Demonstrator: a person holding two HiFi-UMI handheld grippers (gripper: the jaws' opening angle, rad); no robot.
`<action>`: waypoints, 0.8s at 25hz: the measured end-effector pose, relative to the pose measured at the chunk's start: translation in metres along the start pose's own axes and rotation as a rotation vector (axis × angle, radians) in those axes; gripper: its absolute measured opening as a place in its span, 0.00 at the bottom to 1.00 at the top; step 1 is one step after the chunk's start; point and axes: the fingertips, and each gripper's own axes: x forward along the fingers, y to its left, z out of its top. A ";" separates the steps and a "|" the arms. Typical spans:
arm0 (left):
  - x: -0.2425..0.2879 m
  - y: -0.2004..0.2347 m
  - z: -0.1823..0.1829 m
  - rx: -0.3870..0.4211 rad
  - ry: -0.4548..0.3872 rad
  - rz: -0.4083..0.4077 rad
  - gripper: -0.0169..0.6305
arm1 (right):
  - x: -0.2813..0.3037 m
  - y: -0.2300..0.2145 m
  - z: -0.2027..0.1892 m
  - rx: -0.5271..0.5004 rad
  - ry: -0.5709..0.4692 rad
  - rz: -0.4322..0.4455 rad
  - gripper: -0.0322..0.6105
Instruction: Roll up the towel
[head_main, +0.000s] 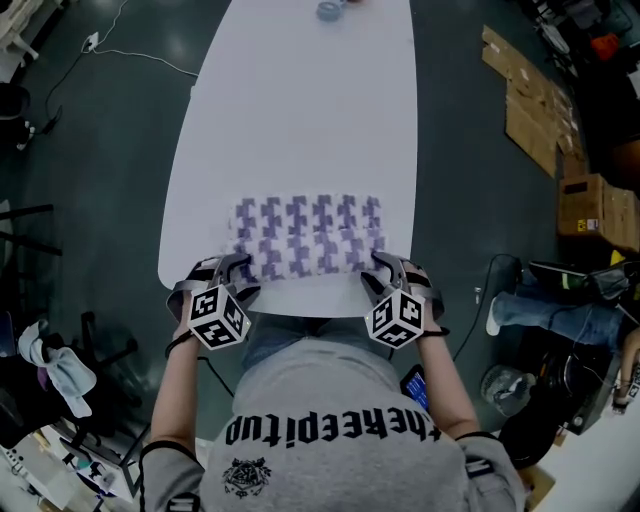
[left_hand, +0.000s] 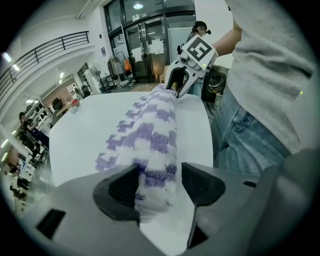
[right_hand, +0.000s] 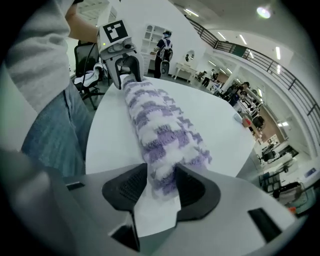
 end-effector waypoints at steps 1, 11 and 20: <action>0.003 0.002 -0.001 0.012 0.010 0.003 0.41 | 0.002 -0.003 0.000 -0.002 0.005 -0.021 0.32; -0.008 0.016 0.006 -0.027 -0.062 -0.090 0.24 | -0.005 -0.020 0.005 0.134 -0.021 0.002 0.16; -0.022 0.050 0.018 -0.064 -0.137 -0.151 0.24 | -0.010 -0.046 0.018 0.211 -0.043 -0.011 0.16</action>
